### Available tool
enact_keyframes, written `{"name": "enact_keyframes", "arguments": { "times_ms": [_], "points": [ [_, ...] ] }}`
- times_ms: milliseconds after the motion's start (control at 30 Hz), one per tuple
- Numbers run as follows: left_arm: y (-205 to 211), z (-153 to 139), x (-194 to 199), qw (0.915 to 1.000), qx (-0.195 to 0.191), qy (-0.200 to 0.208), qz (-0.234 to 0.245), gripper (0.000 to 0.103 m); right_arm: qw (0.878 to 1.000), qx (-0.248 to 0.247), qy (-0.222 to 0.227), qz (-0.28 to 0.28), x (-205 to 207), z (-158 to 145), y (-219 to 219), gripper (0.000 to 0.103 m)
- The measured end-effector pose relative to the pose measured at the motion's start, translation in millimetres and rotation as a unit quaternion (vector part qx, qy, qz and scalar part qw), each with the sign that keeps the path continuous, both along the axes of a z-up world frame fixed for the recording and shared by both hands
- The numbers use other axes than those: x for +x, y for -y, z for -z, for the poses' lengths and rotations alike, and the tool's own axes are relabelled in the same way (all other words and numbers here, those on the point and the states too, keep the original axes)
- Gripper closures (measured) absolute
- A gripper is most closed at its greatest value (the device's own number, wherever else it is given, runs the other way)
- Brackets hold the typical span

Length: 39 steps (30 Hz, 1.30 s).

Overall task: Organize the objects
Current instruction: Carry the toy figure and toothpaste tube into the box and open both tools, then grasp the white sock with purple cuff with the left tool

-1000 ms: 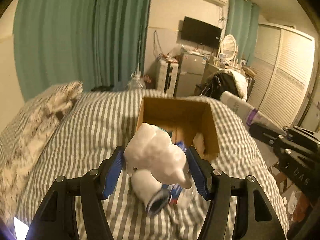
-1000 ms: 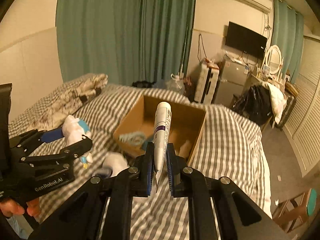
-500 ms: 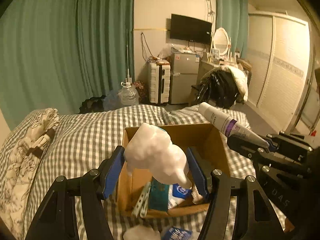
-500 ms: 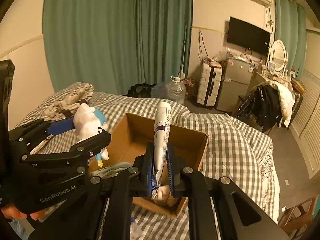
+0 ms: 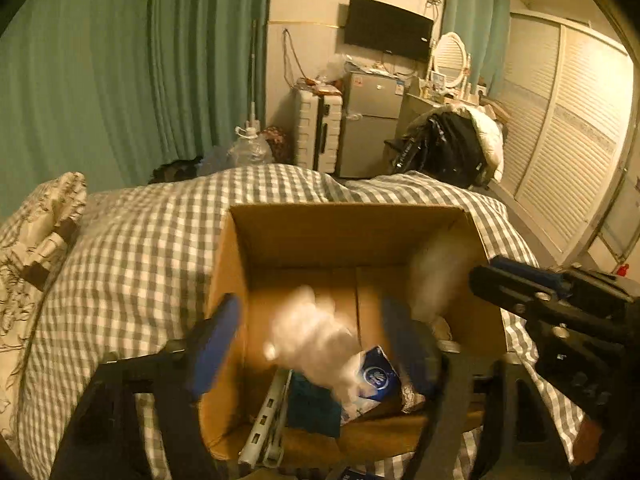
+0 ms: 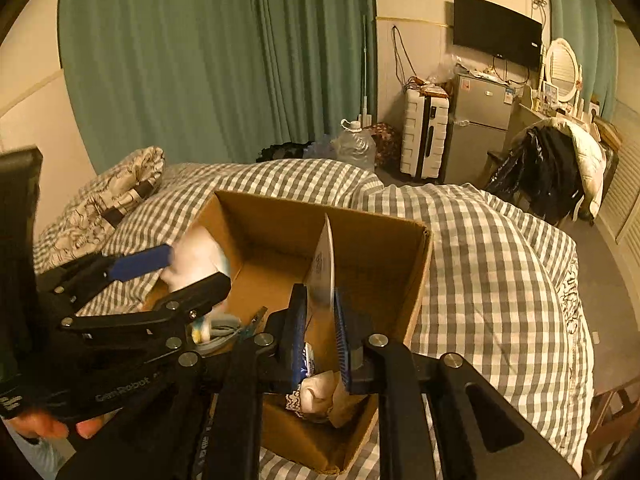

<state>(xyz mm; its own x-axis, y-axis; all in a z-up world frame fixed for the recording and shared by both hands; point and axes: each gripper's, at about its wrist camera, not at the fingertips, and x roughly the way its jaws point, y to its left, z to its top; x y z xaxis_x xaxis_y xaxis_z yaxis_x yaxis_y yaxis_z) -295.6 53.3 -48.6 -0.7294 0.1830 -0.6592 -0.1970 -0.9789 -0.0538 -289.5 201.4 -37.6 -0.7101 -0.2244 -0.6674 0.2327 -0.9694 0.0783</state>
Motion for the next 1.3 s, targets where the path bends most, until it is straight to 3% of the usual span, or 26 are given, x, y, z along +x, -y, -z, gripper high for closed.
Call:
{"name": "enact_keyframes", "arguments": {
  "times_ms": [67,100,500,733,900,1033,1300],
  "points": [
    [3.5,-8.4,7.7,0.9998,-0.002,-0.016,-0.014,0.006,1.000,-0.003,-0.008,0.011,6.4,-8.9,-5.9,0.053],
    [5.3,-14.8,13.2,0.9996,0.002,-0.023,-0.016,0.004,1.000,-0.004,-0.016,0.016,11.6,-14.9,-8.0,0.049],
    [24.8,-104.8,93.5,0.9962,-0.001,-0.080,-0.035,0.003,0.995,0.006,-0.096,0.024,98.0,-112.5,-18.5,0.036],
    [38.8,-128.7,148.7,0.9944,0.001,-0.099,-0.038,0.003,0.991,0.023,-0.128,0.013,158.3,-149.7,-14.9,0.030],
    [46.1,-113.4,175.4,0.9941,-0.018,-0.095,-0.049,0.003,0.991,0.031,-0.129,0.004,183.2,-142.1,-8.7,0.026],
    [47.5,-85.4,186.1,0.9943,-0.023,-0.081,-0.065,0.003,0.993,0.039,-0.114,0.009,191.9,-115.9,-4.7,0.026],
    [36.8,10.8,189.7,0.9974,-0.032,0.001,-0.065,0.003,0.997,0.064,-0.039,0.023,173.3,-17.4,3.7,0.026]
  ]
}}
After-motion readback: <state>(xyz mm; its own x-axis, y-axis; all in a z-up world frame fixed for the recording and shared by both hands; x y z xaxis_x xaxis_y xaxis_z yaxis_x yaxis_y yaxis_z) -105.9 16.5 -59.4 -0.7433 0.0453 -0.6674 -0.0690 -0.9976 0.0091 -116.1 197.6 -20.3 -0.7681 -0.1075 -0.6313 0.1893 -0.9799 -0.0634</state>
